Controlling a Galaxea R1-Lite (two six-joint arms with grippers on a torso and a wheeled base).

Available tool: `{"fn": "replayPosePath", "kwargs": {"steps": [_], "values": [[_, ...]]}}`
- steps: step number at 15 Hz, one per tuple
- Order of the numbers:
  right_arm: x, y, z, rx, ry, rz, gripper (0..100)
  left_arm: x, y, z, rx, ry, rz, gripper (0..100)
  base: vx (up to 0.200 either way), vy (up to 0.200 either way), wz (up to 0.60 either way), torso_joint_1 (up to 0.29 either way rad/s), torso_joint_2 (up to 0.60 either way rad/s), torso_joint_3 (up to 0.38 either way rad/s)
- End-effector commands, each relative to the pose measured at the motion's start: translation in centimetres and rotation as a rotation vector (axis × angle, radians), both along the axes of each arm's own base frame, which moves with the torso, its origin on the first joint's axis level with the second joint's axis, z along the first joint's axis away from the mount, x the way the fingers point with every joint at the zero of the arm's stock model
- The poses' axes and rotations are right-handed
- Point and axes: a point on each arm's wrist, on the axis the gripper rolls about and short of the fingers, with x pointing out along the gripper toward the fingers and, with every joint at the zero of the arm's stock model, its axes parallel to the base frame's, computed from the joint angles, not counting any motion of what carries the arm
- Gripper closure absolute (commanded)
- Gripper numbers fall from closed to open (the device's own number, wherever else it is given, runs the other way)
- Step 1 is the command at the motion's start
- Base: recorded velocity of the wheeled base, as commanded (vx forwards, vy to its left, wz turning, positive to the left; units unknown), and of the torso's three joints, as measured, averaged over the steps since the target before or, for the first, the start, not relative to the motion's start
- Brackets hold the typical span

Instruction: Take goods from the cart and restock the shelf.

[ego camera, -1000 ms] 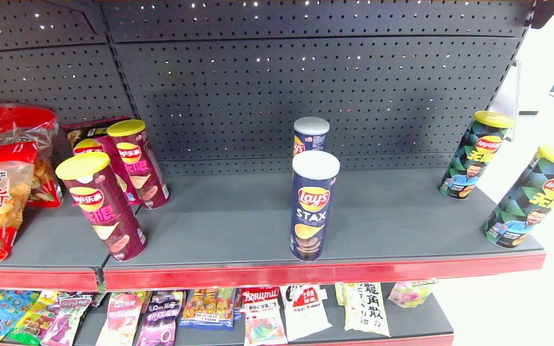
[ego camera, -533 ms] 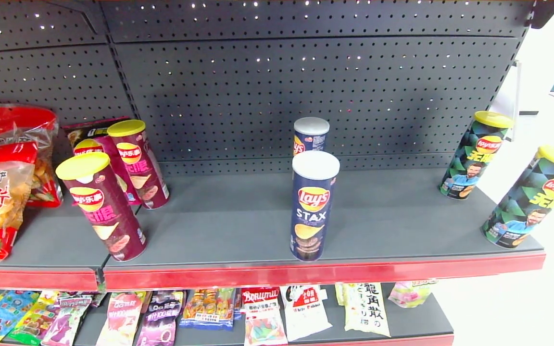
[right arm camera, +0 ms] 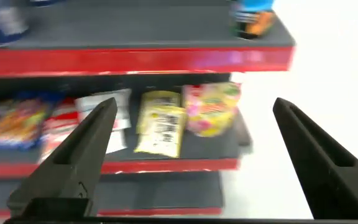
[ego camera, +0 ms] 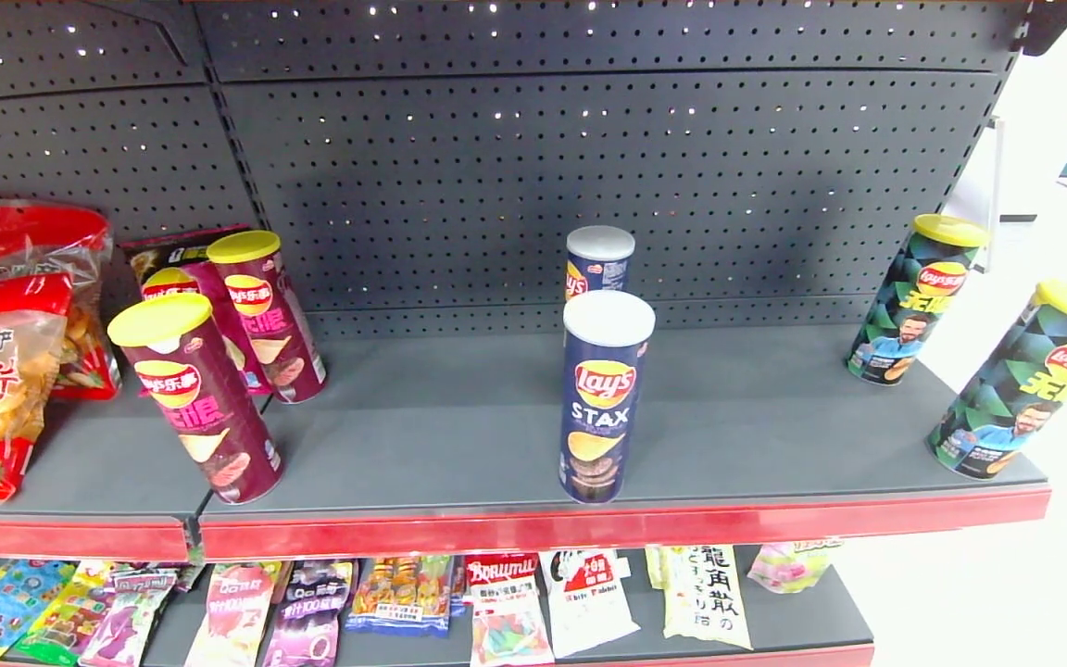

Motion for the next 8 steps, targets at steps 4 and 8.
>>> {"fn": "replayPosePath", "kwargs": {"steps": [4,8], "values": [[-0.49,0.64,-1.13,0.019,-0.131,0.175,0,0.0,0.0,0.0,0.0,0.0,0.0,0,0.0,0.0,0.0,0.0,0.0,0.0],[-0.5,0.63,-1.1,0.021,-0.131,0.173,0,0.0,0.0,0.0,0.0,0.0,0.0,0,0.0,0.0,0.0,0.0,0.0,0.0]]}}
